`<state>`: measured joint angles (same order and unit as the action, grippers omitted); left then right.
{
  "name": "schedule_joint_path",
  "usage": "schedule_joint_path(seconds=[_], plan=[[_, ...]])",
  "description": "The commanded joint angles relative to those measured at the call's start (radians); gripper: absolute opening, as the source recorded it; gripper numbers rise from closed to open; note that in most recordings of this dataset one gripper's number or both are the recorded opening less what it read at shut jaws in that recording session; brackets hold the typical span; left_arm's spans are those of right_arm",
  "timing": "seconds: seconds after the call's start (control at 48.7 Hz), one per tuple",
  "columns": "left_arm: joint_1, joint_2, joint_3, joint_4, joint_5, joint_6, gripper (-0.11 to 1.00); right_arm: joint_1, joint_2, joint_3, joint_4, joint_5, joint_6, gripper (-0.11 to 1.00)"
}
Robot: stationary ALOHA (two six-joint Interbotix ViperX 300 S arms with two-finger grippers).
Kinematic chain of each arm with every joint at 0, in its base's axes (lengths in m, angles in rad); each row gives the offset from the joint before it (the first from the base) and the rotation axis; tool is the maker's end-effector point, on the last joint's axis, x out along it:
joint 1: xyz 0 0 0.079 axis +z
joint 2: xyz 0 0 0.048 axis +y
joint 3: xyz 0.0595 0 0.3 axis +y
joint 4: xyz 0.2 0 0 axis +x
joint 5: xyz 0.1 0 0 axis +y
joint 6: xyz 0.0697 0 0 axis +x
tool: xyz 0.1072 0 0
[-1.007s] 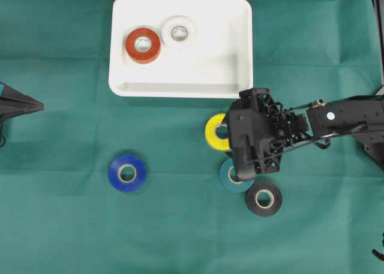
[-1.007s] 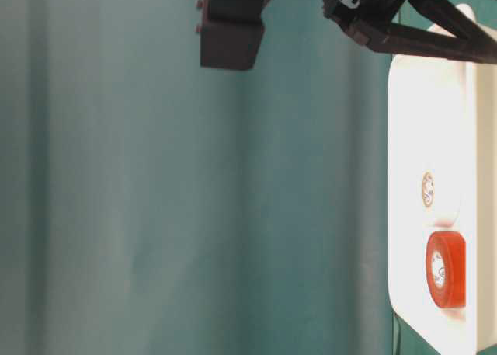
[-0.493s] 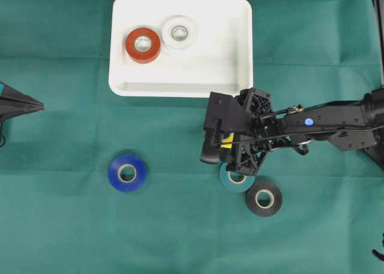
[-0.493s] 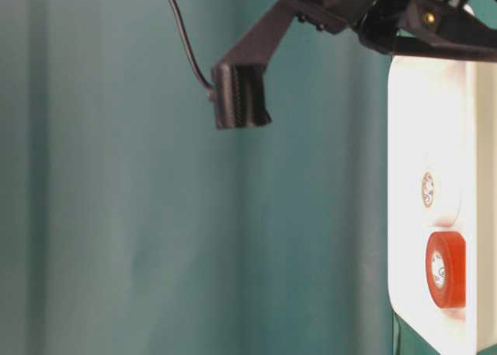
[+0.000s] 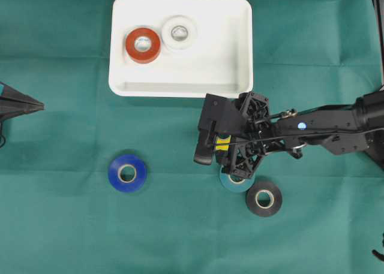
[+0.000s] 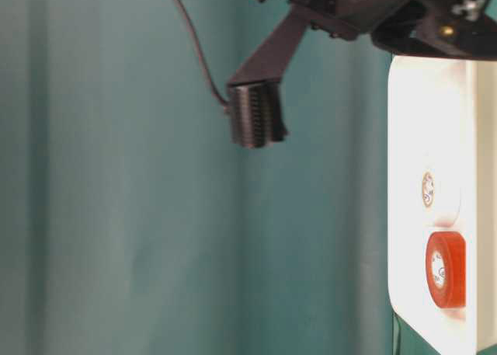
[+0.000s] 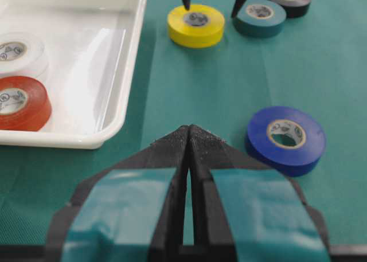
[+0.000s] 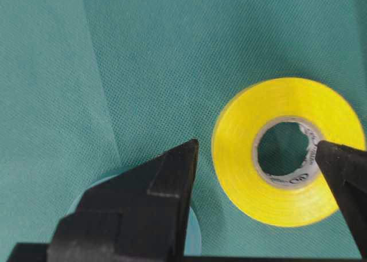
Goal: Put the tape into the white case with the right arm.
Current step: 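Close the right gripper on the yellow tape roll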
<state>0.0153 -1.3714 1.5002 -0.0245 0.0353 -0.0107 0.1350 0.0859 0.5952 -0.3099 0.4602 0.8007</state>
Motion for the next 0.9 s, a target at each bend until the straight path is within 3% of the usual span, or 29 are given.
schedule_joint_path(seconds=[0.0, 0.719, 0.801, 0.884], plan=[[0.003, 0.008, -0.012, 0.0, -0.009, -0.002, 0.0, 0.006, 0.003, -0.02, 0.003, -0.02, 0.002, 0.5], [0.003, 0.008, -0.012, 0.0, -0.009, -0.002, 0.0, 0.003, 0.087, -0.037, 0.003, -0.058, 0.009, 0.5], [0.003, 0.008, -0.011, 0.0, -0.011, -0.002, 0.0, 0.003, 0.087, -0.04, 0.003, -0.057, 0.009, 0.46], [0.003, 0.008, -0.011, 0.0, -0.009, -0.002, 0.0, 0.002, 0.087, -0.044, 0.003, -0.055, 0.009, 0.35]])
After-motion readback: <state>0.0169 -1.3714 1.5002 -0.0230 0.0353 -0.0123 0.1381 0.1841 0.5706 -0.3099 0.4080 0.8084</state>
